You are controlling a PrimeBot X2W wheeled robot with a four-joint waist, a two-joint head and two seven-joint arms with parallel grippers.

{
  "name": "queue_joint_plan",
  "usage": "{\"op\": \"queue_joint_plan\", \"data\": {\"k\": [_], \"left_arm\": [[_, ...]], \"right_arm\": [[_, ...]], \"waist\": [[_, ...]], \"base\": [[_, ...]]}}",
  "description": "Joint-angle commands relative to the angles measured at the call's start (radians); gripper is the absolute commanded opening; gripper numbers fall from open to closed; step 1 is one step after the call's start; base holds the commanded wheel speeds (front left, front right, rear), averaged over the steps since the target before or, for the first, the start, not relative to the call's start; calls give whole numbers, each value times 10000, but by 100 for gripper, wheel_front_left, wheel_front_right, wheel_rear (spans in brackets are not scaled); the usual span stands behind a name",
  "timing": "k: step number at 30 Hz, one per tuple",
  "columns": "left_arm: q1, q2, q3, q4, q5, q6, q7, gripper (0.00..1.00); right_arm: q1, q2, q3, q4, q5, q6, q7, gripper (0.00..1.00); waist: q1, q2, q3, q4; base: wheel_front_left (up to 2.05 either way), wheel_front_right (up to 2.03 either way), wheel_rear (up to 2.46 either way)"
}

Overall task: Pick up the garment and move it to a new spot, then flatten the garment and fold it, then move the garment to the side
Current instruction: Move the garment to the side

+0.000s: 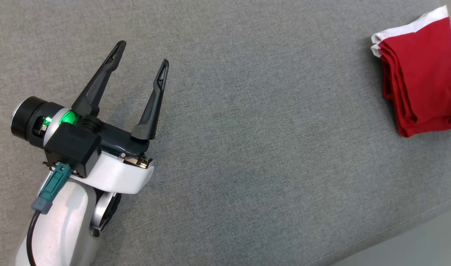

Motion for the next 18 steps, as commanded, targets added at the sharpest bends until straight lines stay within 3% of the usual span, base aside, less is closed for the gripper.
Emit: {"op": "queue_joint_plan", "data": {"k": [1,4,5,11,18], "left_arm": [[55,18,104,103,-87,104,-128,100],[326,-36,242,261,-230,285,-256,100],[326,-36,242,261,-230,285,-256,100],[917,-174,674,523,-568,730,-443,100],[1641,-381,956,791,-928,1072,-706,100]], "right_arm": [[284,9,-622,-588,-51,-2,-67,100],[935,306,-1923,-1678,-376,-2,-49,100],[935,306,-1923,-1678,-376,-2,-49,100],[2764,1584,-4156,-4225,-1748,-2,-52,100],[4648,3421,-4959,-6968,-3014,-2,-54,100]], "waist": [[0,0,-308,11],[0,0,-703,69],[0,0,-703,69],[0,0,-1556,467],[0,0,-2441,1237]], "base": [[0,0,0],[0,0,0],[0,0,0],[0,0,0],[0,0,0]]}}
